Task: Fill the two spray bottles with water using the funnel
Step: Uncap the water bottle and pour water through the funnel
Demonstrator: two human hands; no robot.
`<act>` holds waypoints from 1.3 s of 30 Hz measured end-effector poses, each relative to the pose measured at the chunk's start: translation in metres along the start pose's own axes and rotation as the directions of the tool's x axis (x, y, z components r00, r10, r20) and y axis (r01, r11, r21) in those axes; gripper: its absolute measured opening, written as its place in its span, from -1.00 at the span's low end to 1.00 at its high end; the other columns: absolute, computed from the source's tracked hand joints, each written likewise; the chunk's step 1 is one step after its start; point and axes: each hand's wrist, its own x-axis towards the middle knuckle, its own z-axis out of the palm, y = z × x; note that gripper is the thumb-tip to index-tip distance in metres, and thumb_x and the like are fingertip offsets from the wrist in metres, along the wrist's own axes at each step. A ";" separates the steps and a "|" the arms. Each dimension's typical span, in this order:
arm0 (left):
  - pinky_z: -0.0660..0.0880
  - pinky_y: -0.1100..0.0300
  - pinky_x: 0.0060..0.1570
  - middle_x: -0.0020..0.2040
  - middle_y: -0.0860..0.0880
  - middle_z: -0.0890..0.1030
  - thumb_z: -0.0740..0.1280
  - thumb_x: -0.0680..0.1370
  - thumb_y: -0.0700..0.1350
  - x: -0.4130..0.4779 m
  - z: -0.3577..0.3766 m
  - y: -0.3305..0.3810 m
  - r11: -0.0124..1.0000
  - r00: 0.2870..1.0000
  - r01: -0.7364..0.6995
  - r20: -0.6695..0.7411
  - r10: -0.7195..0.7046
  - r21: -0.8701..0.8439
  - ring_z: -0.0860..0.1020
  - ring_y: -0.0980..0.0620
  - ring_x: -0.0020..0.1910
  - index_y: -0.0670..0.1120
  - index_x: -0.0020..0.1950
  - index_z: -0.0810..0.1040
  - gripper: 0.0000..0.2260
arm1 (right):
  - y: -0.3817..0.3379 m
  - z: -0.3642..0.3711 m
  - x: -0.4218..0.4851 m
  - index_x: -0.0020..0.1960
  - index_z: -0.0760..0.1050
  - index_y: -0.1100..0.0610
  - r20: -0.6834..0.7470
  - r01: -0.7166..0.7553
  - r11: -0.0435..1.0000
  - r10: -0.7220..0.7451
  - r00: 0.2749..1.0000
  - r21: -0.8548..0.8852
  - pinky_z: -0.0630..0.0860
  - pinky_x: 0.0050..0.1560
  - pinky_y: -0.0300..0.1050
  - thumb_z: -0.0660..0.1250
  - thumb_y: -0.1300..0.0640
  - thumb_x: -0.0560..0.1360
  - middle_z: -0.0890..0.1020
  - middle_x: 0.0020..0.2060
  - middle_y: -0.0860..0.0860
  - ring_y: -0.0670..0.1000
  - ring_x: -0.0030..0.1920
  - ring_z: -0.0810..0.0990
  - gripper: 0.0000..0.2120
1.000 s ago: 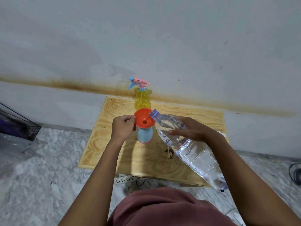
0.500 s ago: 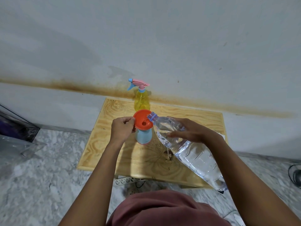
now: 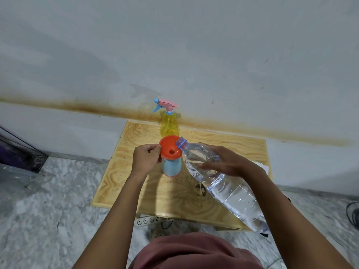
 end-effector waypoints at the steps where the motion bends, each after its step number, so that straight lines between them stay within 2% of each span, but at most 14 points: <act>1: 0.67 -0.07 -0.05 -0.28 -0.15 0.67 0.37 0.59 -0.19 0.000 0.000 0.000 1.000 1.000 -0.001 -0.001 0.001 -0.001 0.63 -0.01 -0.35 -0.12 -0.09 0.70 -0.87 | 0.001 0.000 0.000 0.40 0.37 -0.21 -0.009 0.010 1.000 -0.010 1.000 -0.021 0.50 0.00 -0.24 0.39 -0.19 0.48 0.61 0.15 -0.26 -0.31 -0.01 0.60 -0.48; 4: 0.66 -0.10 -0.04 -0.30 -0.13 0.66 0.37 0.59 -0.19 0.000 -0.001 -0.001 1.000 1.000 -0.002 0.000 0.002 -0.006 0.62 0.01 -0.38 -0.10 -0.12 0.69 -0.87 | 0.001 0.002 -0.004 0.50 0.21 -0.25 -0.068 0.056 0.998 -0.058 0.996 -0.039 0.58 0.13 -0.10 0.38 -0.26 0.45 0.55 0.23 -0.28 -0.29 0.07 0.59 -0.32; 7: 0.66 -0.11 -0.03 -0.31 -0.15 0.66 0.37 0.60 -0.19 0.000 -0.001 0.000 1.000 1.000 -0.001 0.001 0.001 0.002 0.62 -0.05 -0.34 -0.07 -0.15 0.68 -0.85 | 0.004 0.002 -0.010 0.45 0.21 -0.38 -0.174 0.135 0.991 -0.128 0.976 0.026 0.65 -0.01 0.00 0.42 -0.20 0.45 0.59 0.22 -0.25 -0.06 0.03 0.67 -0.35; 10: 0.66 -0.09 -0.04 -0.27 -0.17 0.68 0.37 0.60 -0.18 0.000 0.000 0.002 1.000 1.000 -0.001 -0.004 0.001 0.017 0.65 -0.10 -0.28 -0.04 -0.18 0.67 -0.82 | 0.007 -0.001 -0.013 0.40 0.26 -0.35 -0.316 0.207 0.968 -0.153 0.936 0.145 0.68 -0.15 -0.02 0.45 -0.08 0.46 0.59 0.14 -0.33 -0.09 0.00 0.69 -0.39; 12: 0.67 -0.07 -0.05 -0.26 -0.17 0.68 0.37 0.60 -0.18 -0.001 0.000 0.002 1.000 1.000 0.002 -0.008 -0.002 0.022 0.66 -0.10 -0.27 -0.04 -0.18 0.66 -0.82 | 0.004 -0.006 -0.015 0.42 0.26 -0.26 -0.445 0.261 0.951 -0.164 0.880 0.165 0.66 -0.14 -0.17 0.42 -0.06 0.47 0.52 0.24 -0.33 -0.21 0.07 0.65 -0.41; 14: 0.67 -0.06 -0.06 -0.23 -0.20 0.69 0.37 0.60 -0.18 0.000 0.000 0.002 1.000 1.000 0.006 -0.011 -0.006 0.029 0.66 -0.12 -0.26 -0.10 -0.14 0.68 -0.85 | 0.003 -0.011 -0.015 0.42 0.26 -0.15 -0.590 0.319 0.939 -0.187 0.785 0.127 0.54 -0.01 -0.39 0.38 0.02 0.48 0.44 0.29 -0.29 -0.36 0.17 0.54 -0.44; 15: 0.67 -0.05 -0.06 -0.21 -0.23 0.69 0.37 0.60 -0.18 0.000 0.000 0.002 0.999 1.000 0.008 -0.011 -0.007 0.032 0.67 -0.13 -0.25 -0.14 -0.10 0.69 -0.87 | 0.005 -0.014 -0.014 0.42 0.27 -0.09 -0.656 0.330 0.939 -0.187 0.731 0.100 0.47 0.07 -0.44 0.37 0.00 0.48 0.45 0.30 -0.29 -0.36 0.21 0.50 -0.44; 18: 0.68 0.00 -0.09 -0.17 -0.27 0.69 0.36 0.60 -0.19 0.001 0.000 0.002 0.999 1.000 0.006 -0.009 -0.005 0.050 0.67 -0.12 -0.26 -0.23 -0.02 0.69 -0.86 | 0.016 -0.020 -0.003 0.48 0.25 0.07 -0.792 0.311 0.944 -0.109 0.601 0.106 0.47 0.22 -0.30 0.35 -0.02 0.45 0.51 0.32 -0.08 -0.15 0.28 0.53 -0.35; 20: 0.67 0.00 -0.10 -0.20 -0.26 0.69 0.36 0.60 -0.19 0.001 0.000 0.001 0.998 1.000 0.000 -0.012 0.000 0.063 0.66 -0.11 -0.29 -0.21 -0.05 0.69 -0.86 | 0.019 -0.022 0.006 0.50 0.22 0.06 -0.832 0.328 0.931 -0.054 0.552 0.157 0.51 0.28 -0.12 0.39 0.07 0.47 0.50 0.36 0.02 -0.09 0.31 0.53 -0.34; 22: 0.67 0.03 -0.12 -0.23 -0.24 0.69 0.36 0.60 -0.19 0.001 -0.001 0.002 0.997 1.000 -0.004 -0.015 0.005 0.078 0.66 -0.10 -0.30 -0.14 -0.14 0.69 -0.84 | 0.021 -0.025 0.016 0.50 0.21 0.02 -0.853 0.343 0.924 -0.036 0.520 0.170 0.50 0.31 -0.02 0.42 0.14 0.49 0.48 0.38 0.00 -0.10 0.33 0.51 -0.34; 26: 0.67 0.08 -0.17 -0.23 -0.21 0.68 0.35 0.60 -0.20 0.001 0.000 0.005 0.996 1.000 0.003 -0.021 -0.002 0.090 0.64 -0.06 -0.35 -0.17 -0.13 0.69 -0.84 | 0.039 -0.031 0.036 0.52 0.18 -0.03 -0.882 0.318 0.937 -0.024 0.471 0.145 0.43 0.38 0.13 0.43 0.06 0.50 0.39 0.45 -0.03 -0.04 0.44 0.40 -0.31; 31: 0.66 0.09 -0.19 -0.27 -0.17 0.67 0.35 0.60 -0.20 -0.001 0.002 0.007 0.995 0.999 -0.003 -0.033 0.007 0.096 0.64 -0.06 -0.35 -0.12 -0.17 0.67 -0.83 | 0.054 -0.038 0.053 0.52 0.20 0.09 -0.929 0.279 0.950 0.029 0.368 0.141 0.44 0.37 0.12 0.44 0.06 0.50 0.41 0.43 0.06 0.00 0.44 0.40 -0.31; 35: 0.66 0.16 -0.23 -0.25 -0.15 0.68 0.35 0.60 -0.20 -0.003 0.003 0.006 0.995 0.999 -0.003 -0.044 0.007 0.099 0.64 -0.02 -0.35 -0.13 -0.11 0.67 -0.86 | 0.062 -0.038 0.064 0.51 0.21 0.13 -0.944 0.275 0.948 0.066 0.322 0.159 0.46 0.34 0.15 0.45 0.01 0.48 0.42 0.41 0.10 0.03 0.43 0.41 -0.29; 39: 0.66 0.14 -0.22 -0.25 -0.16 0.68 0.35 0.60 -0.19 -0.003 0.003 0.004 0.995 0.999 -0.008 -0.045 0.012 0.096 0.65 -0.03 -0.34 -0.15 -0.09 0.68 -0.87 | 0.067 -0.036 0.071 0.50 0.22 0.16 -0.958 0.260 0.952 0.090 0.274 0.164 0.47 0.33 0.19 0.47 0.01 0.47 0.43 0.40 0.14 0.06 0.43 0.41 -0.28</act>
